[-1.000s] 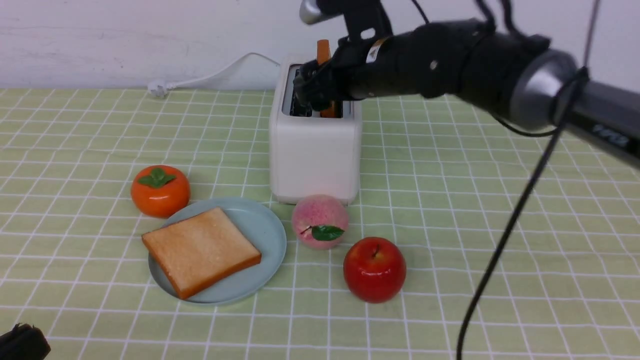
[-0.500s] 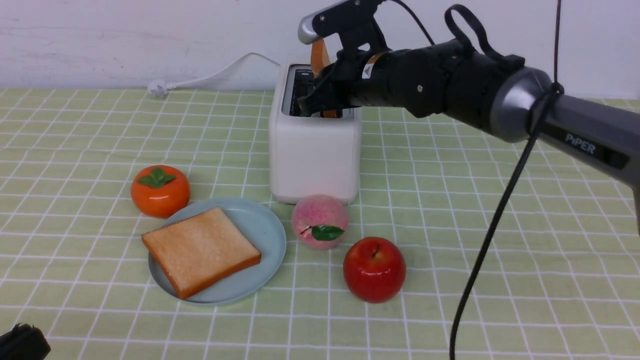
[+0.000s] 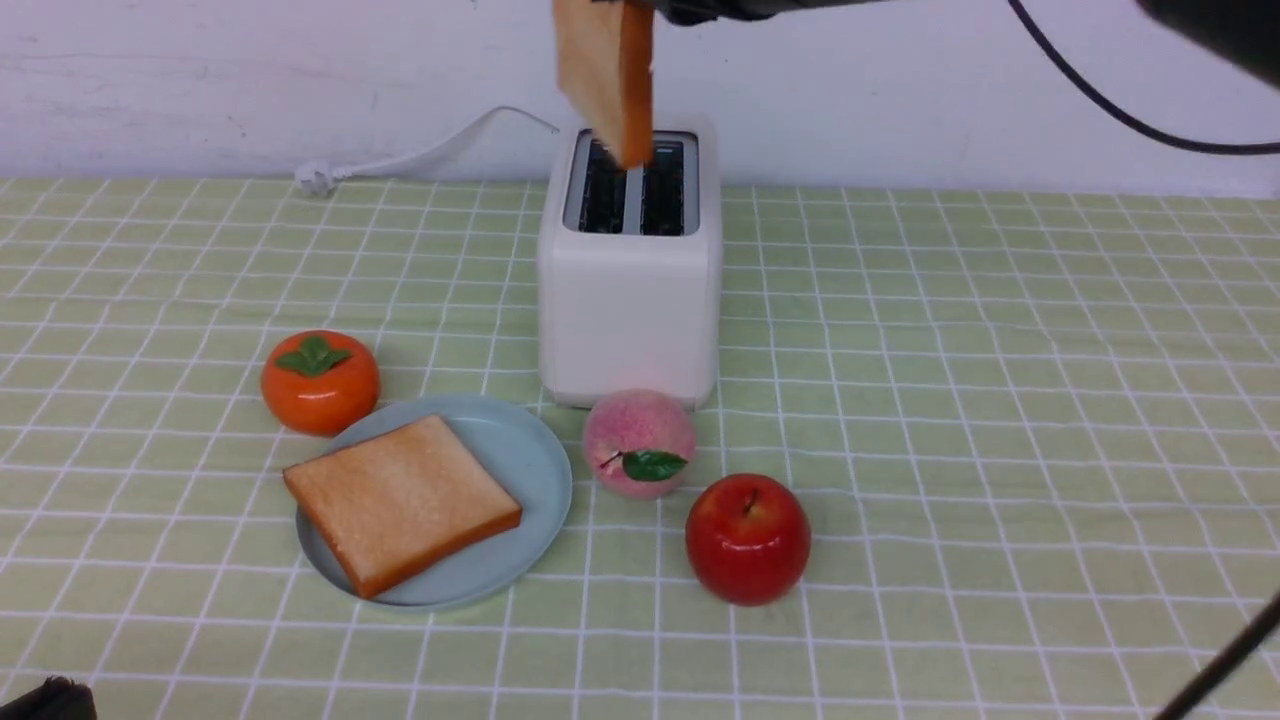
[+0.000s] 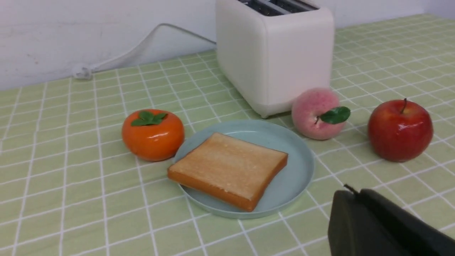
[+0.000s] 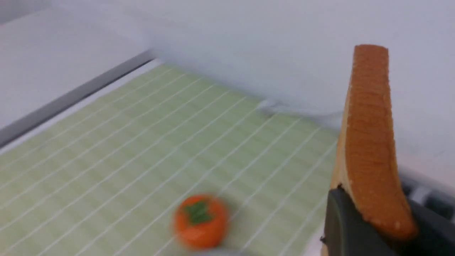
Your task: Take toasted bread from bread machine on green coffee tablecloth place on plate.
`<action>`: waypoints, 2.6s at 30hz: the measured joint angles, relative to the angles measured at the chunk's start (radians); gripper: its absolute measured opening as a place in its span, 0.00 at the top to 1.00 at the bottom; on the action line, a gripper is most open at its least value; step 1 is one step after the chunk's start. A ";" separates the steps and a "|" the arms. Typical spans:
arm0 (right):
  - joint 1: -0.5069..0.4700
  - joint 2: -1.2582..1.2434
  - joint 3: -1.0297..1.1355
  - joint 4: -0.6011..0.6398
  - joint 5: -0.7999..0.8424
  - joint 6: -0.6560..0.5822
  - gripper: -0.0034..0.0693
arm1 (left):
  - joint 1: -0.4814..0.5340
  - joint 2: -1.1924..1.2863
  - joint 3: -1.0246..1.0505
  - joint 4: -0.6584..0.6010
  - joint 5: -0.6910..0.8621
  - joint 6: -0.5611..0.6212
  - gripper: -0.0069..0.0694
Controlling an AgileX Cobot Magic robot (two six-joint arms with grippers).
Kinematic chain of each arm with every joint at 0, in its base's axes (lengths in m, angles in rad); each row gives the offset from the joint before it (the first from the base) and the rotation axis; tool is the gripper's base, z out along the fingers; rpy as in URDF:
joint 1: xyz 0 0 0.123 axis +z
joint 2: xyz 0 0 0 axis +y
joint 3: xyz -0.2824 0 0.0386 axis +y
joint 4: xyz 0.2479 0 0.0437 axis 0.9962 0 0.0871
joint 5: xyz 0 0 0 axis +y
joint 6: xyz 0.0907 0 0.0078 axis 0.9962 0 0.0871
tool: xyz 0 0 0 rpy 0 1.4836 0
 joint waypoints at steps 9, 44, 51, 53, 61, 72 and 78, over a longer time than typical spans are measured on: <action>0.161 0.141 0.101 0.221 0.113 -0.123 0.83 | 0.000 0.004 0.000 0.011 -0.008 -0.031 0.93; 0.016 0.337 0.104 0.404 0.036 -0.123 0.24 | 0.000 0.005 0.000 -0.015 -0.026 -0.040 0.91; 0.016 0.240 0.104 0.104 0.133 0.089 0.32 | 0.000 0.005 0.000 -0.015 -0.036 -0.040 0.91; 0.016 0.203 0.104 0.028 0.174 0.120 0.36 | 0.000 0.005 0.000 -0.015 -0.040 -0.040 0.91; 0.016 0.057 0.104 -0.027 0.295 0.134 0.55 | 0.000 0.005 0.000 -0.015 -0.063 -0.040 0.90; 0.062 -0.266 0.202 -0.213 0.612 0.278 0.97 | 0.000 0.002 0.000 -0.029 -0.098 -0.040 0.90; 0.182 -0.522 0.466 -0.381 0.629 0.531 0.95 | 0.000 0.000 0.000 -0.080 -0.100 -0.040 0.90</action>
